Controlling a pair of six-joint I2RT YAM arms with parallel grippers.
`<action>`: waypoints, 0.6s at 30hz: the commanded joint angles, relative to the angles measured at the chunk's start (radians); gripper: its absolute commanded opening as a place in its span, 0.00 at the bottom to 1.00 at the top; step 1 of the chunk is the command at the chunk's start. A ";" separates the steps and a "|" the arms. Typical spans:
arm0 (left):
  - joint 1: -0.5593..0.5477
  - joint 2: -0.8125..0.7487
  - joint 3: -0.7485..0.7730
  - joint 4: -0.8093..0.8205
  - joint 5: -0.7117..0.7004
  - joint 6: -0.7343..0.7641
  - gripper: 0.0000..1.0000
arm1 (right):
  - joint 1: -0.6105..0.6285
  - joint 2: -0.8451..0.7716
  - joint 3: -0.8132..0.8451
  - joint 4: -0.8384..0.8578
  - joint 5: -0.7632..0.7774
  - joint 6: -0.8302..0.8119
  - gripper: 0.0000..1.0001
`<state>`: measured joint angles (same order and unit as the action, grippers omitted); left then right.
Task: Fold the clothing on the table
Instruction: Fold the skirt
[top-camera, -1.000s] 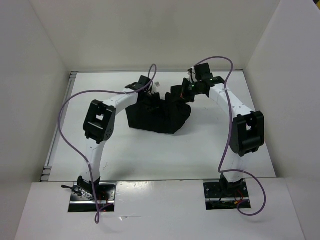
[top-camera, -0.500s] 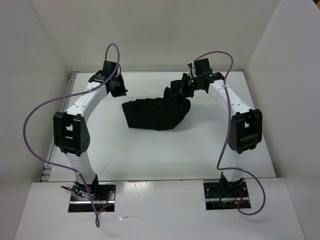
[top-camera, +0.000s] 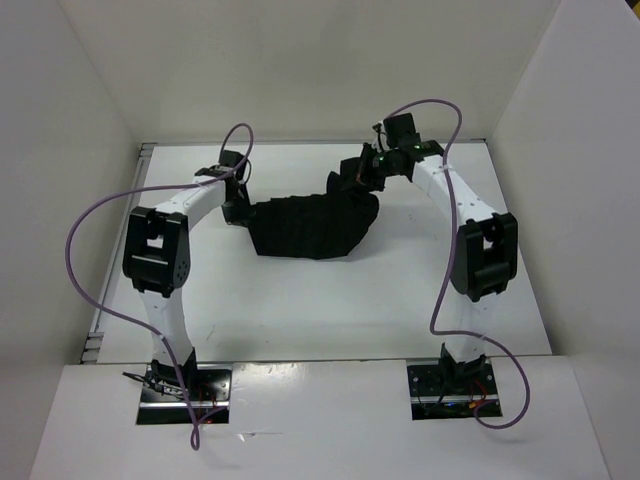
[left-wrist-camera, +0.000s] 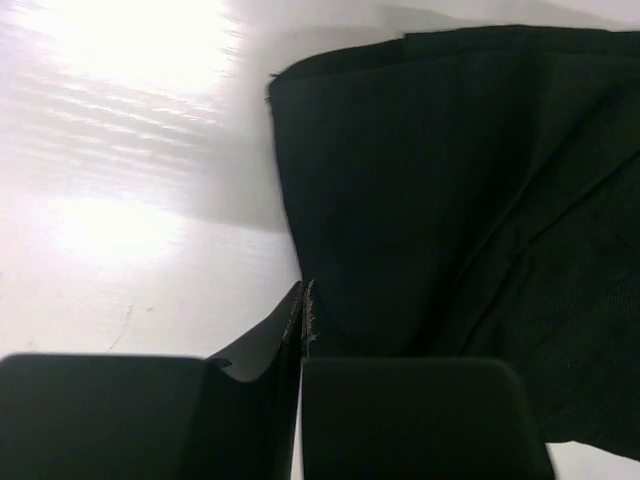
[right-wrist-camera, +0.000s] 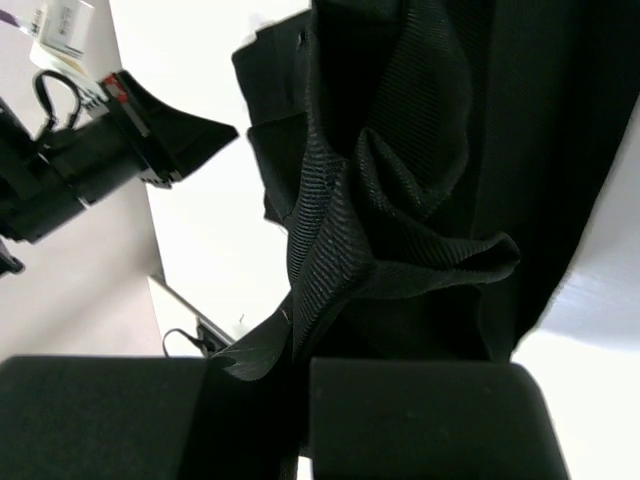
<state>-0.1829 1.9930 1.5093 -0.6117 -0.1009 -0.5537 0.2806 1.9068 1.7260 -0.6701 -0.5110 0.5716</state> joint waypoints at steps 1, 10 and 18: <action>0.002 0.036 -0.021 0.058 0.072 -0.006 0.00 | 0.051 0.064 0.092 0.032 0.000 0.025 0.00; -0.035 0.067 -0.083 0.112 0.129 -0.015 0.00 | 0.181 0.302 0.395 -0.011 0.029 0.068 0.00; -0.044 0.049 -0.126 0.139 0.185 -0.025 0.00 | 0.288 0.477 0.648 -0.046 0.017 0.099 0.00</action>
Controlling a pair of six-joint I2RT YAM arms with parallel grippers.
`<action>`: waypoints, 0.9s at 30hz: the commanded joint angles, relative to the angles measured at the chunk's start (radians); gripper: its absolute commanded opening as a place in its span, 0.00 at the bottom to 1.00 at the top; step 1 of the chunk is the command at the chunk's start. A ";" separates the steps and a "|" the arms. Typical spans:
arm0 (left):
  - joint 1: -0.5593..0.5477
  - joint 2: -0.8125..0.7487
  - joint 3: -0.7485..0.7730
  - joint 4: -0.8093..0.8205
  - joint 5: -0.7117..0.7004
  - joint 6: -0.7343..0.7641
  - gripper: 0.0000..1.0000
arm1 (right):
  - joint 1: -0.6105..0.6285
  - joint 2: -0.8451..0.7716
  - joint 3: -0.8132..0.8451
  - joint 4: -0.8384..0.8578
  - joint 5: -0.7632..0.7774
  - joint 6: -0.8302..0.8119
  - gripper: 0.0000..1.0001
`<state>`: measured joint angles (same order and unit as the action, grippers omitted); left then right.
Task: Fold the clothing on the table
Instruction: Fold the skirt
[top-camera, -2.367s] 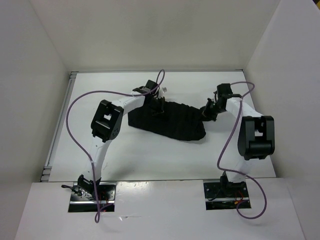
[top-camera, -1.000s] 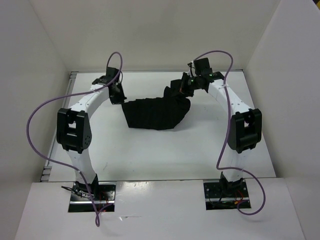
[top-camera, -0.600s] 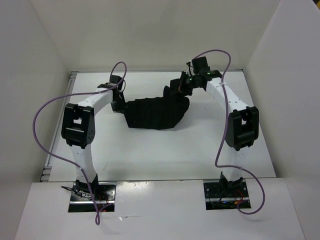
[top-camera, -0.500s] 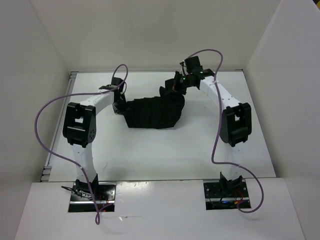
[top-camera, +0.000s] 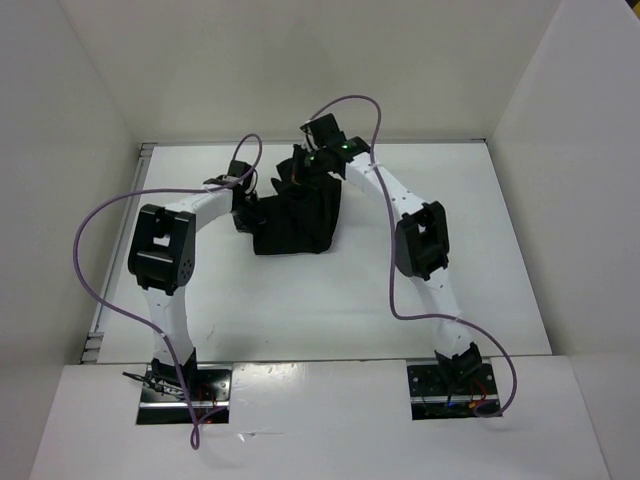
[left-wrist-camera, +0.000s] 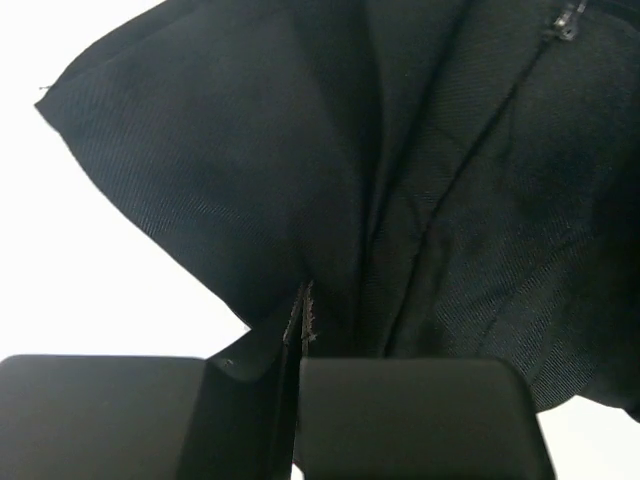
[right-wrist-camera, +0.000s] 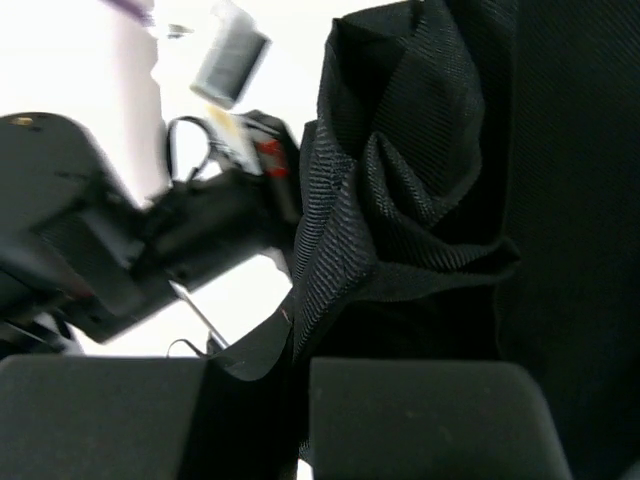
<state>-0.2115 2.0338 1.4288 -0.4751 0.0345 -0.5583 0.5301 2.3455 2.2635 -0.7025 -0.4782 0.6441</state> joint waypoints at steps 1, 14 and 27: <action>-0.016 0.008 -0.045 0.003 0.050 -0.020 0.00 | 0.062 0.057 0.137 -0.014 -0.016 0.026 0.00; 0.052 -0.179 0.051 -0.176 -0.073 0.044 0.04 | 0.130 0.402 0.867 -0.270 -0.096 0.015 0.64; 0.112 -0.359 0.214 -0.287 0.071 0.150 0.08 | 0.090 0.157 0.823 -0.601 0.501 -0.096 0.60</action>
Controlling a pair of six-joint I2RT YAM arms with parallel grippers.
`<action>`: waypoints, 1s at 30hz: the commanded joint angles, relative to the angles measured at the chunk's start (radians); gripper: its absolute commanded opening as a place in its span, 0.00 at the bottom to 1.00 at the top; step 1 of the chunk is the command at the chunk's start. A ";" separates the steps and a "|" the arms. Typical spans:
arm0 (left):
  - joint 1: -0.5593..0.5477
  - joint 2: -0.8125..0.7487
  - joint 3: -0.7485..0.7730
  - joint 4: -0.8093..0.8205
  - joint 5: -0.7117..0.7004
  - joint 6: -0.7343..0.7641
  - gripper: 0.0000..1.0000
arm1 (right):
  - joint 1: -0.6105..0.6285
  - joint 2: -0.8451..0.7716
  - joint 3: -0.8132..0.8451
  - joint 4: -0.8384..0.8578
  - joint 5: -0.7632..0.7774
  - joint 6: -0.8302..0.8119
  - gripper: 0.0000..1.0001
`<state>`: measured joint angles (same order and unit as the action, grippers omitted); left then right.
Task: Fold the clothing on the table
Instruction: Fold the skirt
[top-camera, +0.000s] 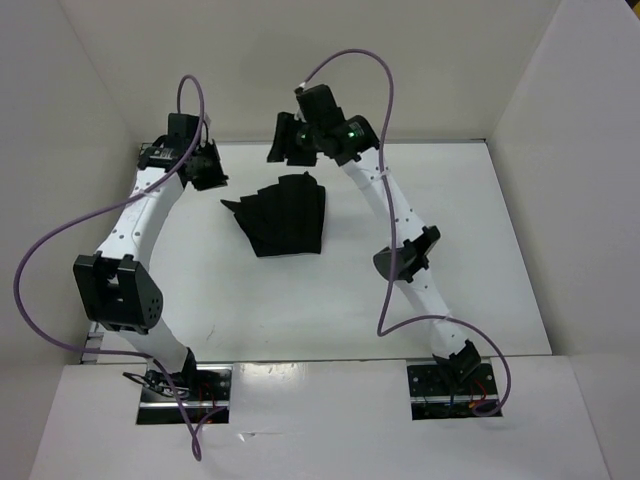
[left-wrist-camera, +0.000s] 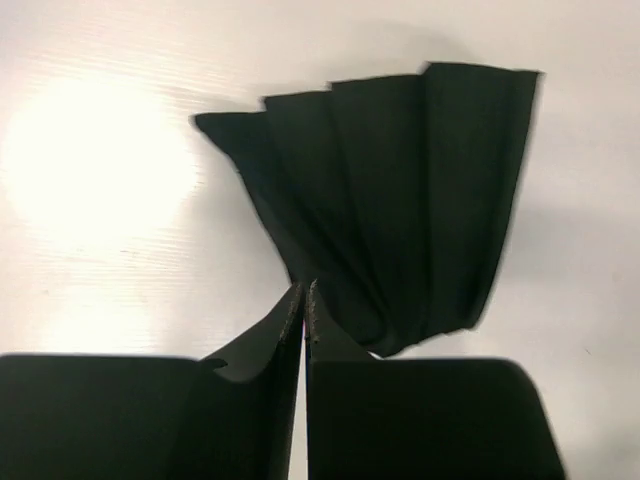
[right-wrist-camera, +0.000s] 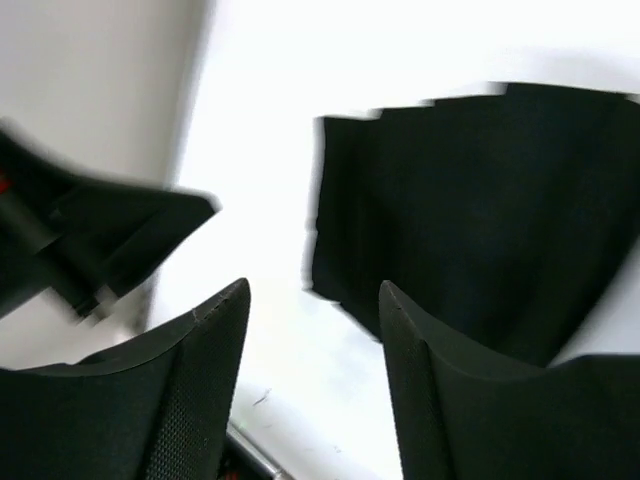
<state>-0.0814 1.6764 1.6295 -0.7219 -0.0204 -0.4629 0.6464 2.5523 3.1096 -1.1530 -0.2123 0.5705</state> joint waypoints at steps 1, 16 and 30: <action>-0.029 -0.001 0.013 -0.022 0.152 0.055 0.08 | -0.027 -0.084 -0.085 -0.151 0.273 -0.023 0.59; -0.067 0.166 -0.137 0.219 0.421 0.003 0.09 | -0.036 -0.512 -1.032 -0.133 0.726 0.060 0.64; -0.086 0.072 -0.436 0.130 0.332 0.012 0.08 | -0.036 -0.517 -1.100 -0.067 0.672 0.011 0.64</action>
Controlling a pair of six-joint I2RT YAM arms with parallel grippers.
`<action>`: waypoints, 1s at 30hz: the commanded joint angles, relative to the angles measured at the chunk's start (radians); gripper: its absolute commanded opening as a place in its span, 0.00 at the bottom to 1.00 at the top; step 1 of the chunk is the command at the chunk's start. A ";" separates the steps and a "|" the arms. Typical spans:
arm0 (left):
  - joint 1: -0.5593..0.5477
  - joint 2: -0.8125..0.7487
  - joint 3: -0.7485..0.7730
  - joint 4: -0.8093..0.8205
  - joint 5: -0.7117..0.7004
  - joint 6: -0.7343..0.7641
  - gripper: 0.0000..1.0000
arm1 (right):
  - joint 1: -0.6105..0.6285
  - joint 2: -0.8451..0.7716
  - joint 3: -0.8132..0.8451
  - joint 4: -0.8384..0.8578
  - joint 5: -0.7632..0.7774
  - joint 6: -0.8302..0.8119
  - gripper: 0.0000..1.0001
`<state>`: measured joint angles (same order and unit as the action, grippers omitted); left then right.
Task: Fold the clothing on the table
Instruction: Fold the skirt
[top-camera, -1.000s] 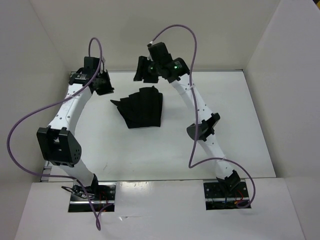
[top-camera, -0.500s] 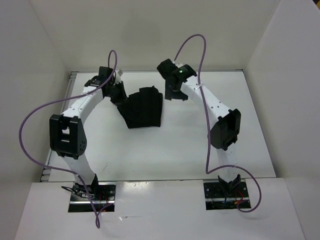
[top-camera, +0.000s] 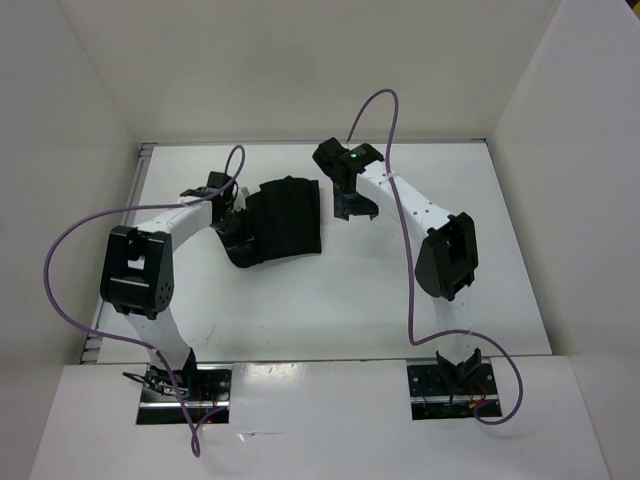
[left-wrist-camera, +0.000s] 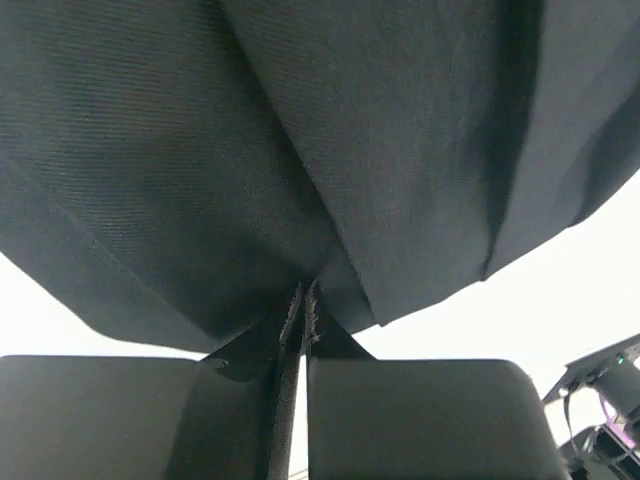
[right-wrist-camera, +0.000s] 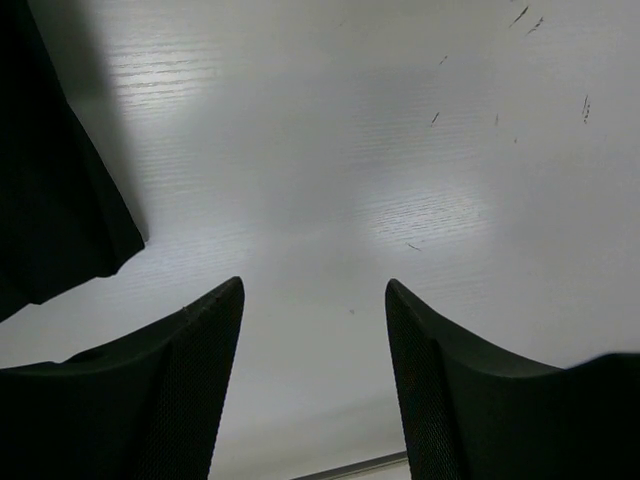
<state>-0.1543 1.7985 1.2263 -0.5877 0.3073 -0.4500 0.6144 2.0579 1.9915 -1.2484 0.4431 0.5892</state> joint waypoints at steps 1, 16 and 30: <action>-0.013 -0.030 -0.045 0.021 0.004 -0.001 0.08 | -0.004 -0.022 0.018 0.029 0.017 -0.008 0.64; -0.024 -0.224 0.201 -0.100 -0.102 0.025 0.57 | -0.059 -0.266 -0.078 0.119 -0.244 -0.135 0.74; -0.013 -0.442 -0.221 0.071 -0.080 -0.070 0.65 | -0.126 -0.668 -0.816 0.572 -0.392 -0.091 0.77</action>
<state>-0.1726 1.4246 0.9924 -0.5720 0.2310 -0.4999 0.5068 1.5070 1.2430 -0.8715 0.1242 0.4633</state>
